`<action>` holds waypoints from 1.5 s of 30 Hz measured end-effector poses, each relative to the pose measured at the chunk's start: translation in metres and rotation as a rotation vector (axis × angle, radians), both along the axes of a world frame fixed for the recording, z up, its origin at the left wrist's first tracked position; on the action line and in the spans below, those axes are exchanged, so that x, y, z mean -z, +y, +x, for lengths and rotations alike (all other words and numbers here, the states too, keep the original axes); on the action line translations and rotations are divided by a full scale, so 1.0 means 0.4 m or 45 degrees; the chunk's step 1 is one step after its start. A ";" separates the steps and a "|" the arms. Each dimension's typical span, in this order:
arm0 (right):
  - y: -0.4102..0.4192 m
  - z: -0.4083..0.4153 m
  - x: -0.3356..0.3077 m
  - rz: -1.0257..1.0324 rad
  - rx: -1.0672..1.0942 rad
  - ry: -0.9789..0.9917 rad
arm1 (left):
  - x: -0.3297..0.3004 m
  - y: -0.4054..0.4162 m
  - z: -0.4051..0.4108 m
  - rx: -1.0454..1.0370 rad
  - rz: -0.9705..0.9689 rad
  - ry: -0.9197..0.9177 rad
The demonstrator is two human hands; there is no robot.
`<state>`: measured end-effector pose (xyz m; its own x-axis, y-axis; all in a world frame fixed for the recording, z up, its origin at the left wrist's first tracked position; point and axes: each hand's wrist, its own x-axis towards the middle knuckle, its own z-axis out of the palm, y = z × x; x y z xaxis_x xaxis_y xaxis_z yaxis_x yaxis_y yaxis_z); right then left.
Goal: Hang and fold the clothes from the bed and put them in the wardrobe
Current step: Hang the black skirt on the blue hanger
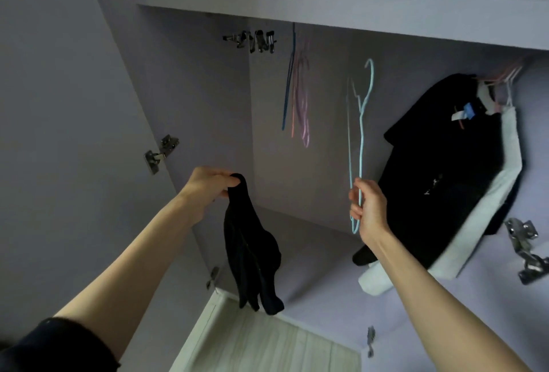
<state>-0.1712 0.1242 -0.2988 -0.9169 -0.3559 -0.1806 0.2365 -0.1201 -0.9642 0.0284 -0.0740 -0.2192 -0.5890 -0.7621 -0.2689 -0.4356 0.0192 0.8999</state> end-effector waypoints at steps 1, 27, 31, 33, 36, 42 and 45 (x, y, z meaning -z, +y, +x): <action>0.015 0.014 0.016 0.050 0.029 0.045 | 0.007 0.004 -0.003 0.010 0.001 -0.012; 0.009 0.051 0.149 0.462 -0.228 -0.233 | 0.157 -0.036 0.091 -0.289 -0.044 -0.257; -0.015 0.086 0.101 -0.213 -0.221 -0.496 | 0.171 -0.052 0.109 -0.294 -0.069 -0.287; -0.038 0.101 0.074 -0.482 -0.233 -0.578 | 0.168 -0.053 0.115 -0.271 -0.042 -0.268; -0.082 0.123 0.047 -0.684 -0.239 -0.642 | 0.156 -0.052 0.124 -0.232 0.018 -0.227; -0.147 0.171 0.066 -0.744 -0.210 -0.725 | 0.082 -0.076 0.142 -0.135 0.217 0.023; -0.168 0.184 0.090 -0.571 -0.230 -0.656 | 0.039 -0.097 0.151 -0.171 0.214 0.114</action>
<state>-0.0976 0.0572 -0.3346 -0.6736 -0.6361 -0.3763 0.7034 -0.3956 -0.5905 0.0890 -0.1130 -0.2348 -0.5128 -0.7839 -0.3499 -0.3425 -0.1869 0.9207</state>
